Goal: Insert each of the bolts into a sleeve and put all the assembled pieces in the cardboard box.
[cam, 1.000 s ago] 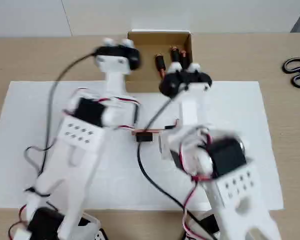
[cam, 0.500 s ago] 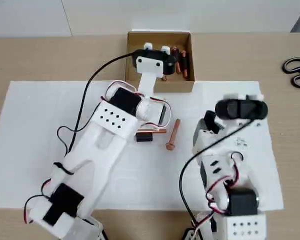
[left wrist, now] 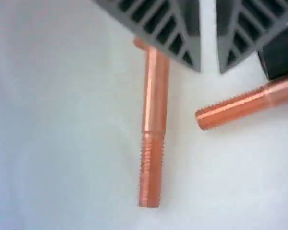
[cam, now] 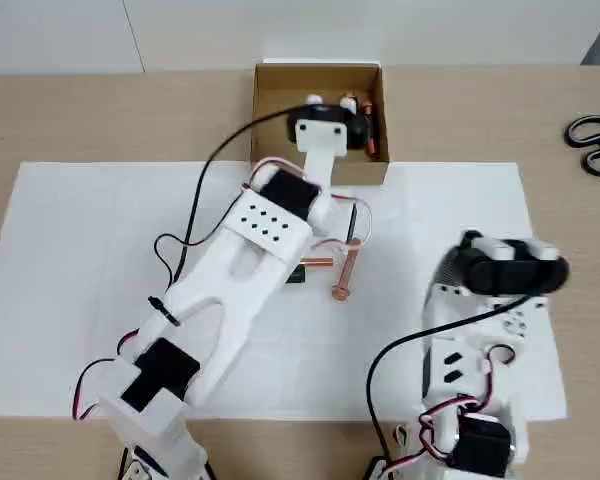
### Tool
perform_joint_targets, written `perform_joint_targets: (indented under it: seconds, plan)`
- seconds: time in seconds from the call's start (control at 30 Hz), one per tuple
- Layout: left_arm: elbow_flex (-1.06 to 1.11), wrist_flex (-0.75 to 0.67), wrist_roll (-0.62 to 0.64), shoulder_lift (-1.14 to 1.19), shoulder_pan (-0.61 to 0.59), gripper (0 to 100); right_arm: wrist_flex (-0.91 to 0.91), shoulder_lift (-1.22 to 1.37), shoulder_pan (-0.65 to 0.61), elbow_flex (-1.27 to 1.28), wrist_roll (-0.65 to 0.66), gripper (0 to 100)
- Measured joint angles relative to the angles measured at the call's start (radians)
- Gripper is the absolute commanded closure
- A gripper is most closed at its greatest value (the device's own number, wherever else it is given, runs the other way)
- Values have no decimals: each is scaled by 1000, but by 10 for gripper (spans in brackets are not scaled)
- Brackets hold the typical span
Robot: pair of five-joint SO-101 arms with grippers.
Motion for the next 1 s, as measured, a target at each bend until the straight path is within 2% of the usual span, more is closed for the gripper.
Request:
perform_joint_targets:
  seconds: [0.17, 0.23, 0.67, 1.0]
  plan:
    - [-176, 161, 18, 68, 41, 834, 57, -3, 63, 0, 0, 995]
    - [-238, 221, 21, 107, 60, 810, 74, -5, 69, 0, 0, 995]
    - [-473, 293, 20, 453, 63, 812, 126, -6, 71, 0, 0, 995]
    - [-546, 315, -11, 571, 69, 812, 137, -6, 71, 0, 0, 995]
